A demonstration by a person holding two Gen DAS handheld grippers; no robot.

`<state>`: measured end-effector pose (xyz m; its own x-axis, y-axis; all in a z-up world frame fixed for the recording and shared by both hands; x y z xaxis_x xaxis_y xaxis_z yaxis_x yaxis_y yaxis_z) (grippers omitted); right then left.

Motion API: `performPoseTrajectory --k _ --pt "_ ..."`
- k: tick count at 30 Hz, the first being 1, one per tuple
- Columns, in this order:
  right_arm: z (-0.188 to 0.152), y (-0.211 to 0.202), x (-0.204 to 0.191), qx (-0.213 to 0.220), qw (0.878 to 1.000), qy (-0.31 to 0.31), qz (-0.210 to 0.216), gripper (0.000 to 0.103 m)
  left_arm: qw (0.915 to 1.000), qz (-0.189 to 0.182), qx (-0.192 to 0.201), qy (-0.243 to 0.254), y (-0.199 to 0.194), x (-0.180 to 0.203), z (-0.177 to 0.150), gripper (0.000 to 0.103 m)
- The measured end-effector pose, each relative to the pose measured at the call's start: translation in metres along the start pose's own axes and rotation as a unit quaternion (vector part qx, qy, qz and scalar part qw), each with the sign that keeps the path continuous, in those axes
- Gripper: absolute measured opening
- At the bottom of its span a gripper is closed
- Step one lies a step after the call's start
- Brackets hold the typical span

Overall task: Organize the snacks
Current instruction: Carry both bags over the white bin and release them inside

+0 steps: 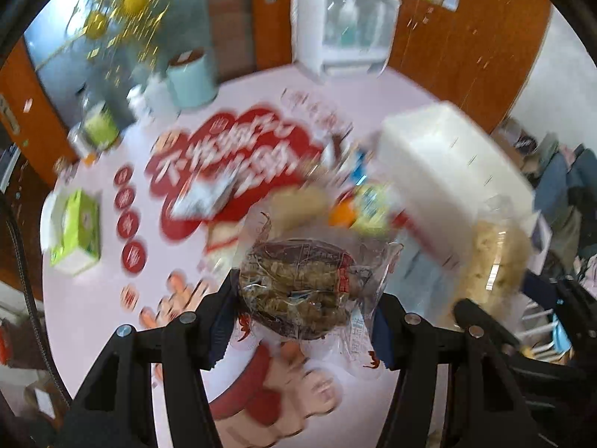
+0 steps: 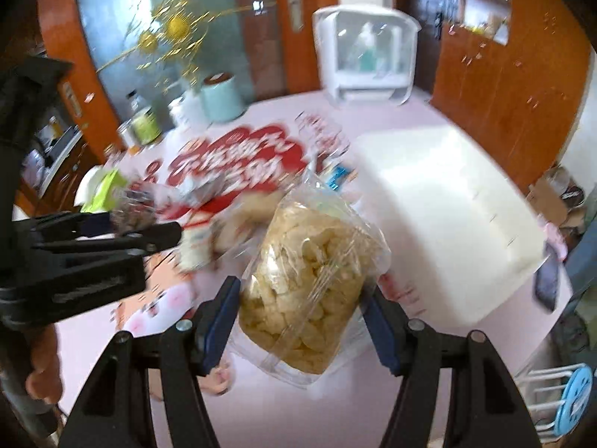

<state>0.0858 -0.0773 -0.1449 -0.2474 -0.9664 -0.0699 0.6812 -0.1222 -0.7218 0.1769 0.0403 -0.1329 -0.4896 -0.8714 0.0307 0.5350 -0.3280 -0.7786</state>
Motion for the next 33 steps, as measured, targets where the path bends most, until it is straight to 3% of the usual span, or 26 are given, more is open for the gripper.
performPoseTrajectory --k 6,13,18,20,22,25,28,30,33 --pt "0.053 0.014 0.087 0.024 0.999 0.012 -0.034 0.065 0.9989 -0.016 0.045 0.008 0.005 0.076 0.074 0.060" --pt "0.092 0.063 0.171 0.019 0.998 0.004 -0.062 0.065 0.9994 0.002 0.033 -0.005 0.078 0.146 0.141 0.060" --pt "0.091 0.109 0.206 -0.013 0.998 0.005 -0.062 0.066 0.9996 0.027 0.000 -0.003 0.141 0.186 0.156 0.063" --pt "0.083 0.123 0.216 -0.031 0.998 0.016 -0.049 0.066 0.9993 0.032 -0.018 -0.009 0.162 0.198 0.156 0.070" --pt "0.071 0.133 0.222 -0.052 0.998 0.022 -0.037 0.067 0.9991 0.029 -0.032 -0.003 0.180 0.210 0.154 0.087" --pt "0.054 0.144 0.224 -0.082 0.996 0.020 -0.027 0.068 0.9973 0.008 -0.073 -0.001 0.200 0.225 0.142 0.089" --pt "0.043 0.143 0.223 -0.078 0.997 0.005 -0.022 0.075 0.9960 0.012 -0.088 -0.007 0.207 0.227 0.133 0.089" --pt "0.043 0.138 0.223 -0.062 0.998 -0.003 -0.018 0.090 0.9960 0.016 -0.086 -0.016 0.205 0.226 0.130 0.091" --pt "0.044 0.130 0.220 -0.051 0.999 -0.014 -0.014 0.095 0.9957 0.014 -0.085 -0.035 0.198 0.222 0.127 0.093"
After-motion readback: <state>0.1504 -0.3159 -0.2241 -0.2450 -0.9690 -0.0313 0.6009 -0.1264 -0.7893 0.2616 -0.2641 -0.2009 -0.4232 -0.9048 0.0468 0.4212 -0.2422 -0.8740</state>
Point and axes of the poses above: each gripper's, at about its wrist camera, not at the fingertips, and y roughly the way its jaws point, x to its right, z to its top, the point moved 8 cm from there along y, roughly the way its jaws point, and after that the axes turned 7 degrees about x, right-handed, at the moved point
